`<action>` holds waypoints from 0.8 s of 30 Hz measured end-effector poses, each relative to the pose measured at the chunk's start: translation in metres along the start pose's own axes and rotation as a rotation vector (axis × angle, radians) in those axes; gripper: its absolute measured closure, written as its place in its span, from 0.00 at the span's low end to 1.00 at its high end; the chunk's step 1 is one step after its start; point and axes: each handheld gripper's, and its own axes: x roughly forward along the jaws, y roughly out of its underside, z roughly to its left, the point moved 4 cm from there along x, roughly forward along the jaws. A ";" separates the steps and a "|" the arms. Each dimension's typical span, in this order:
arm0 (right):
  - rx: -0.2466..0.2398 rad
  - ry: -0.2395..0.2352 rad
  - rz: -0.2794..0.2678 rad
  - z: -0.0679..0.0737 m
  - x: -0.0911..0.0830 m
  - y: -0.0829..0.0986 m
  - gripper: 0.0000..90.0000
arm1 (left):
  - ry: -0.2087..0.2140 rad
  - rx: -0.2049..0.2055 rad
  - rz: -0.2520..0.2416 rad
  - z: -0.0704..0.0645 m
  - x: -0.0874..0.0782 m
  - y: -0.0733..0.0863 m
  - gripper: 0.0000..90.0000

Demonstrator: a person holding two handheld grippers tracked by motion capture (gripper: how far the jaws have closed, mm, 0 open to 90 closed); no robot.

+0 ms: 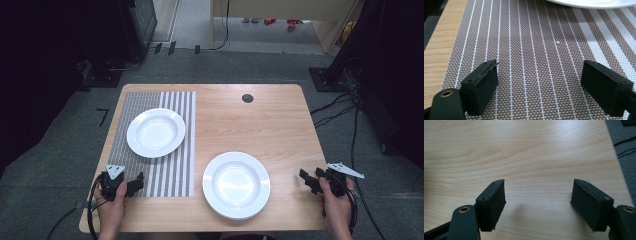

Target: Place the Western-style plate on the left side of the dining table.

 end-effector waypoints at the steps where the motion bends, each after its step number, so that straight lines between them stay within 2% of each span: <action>1: -0.007 0.012 -0.001 -0.001 -0.001 0.001 0.30 | 0.000 0.000 0.000 0.000 0.000 0.000 0.16; 9: -0.087 0.105 -0.005 -0.010 -0.010 0.010 0.30 | 0.000 0.000 0.000 0.000 0.000 0.000 0.16; 15: -0.147 0.153 0.016 -0.008 -0.011 0.013 0.27 | 0.000 0.000 0.000 0.000 0.000 0.000 0.16; 24: -0.154 0.143 0.031 -0.005 -0.008 0.013 0.18 | 0.000 0.001 0.000 0.000 0.000 0.000 0.16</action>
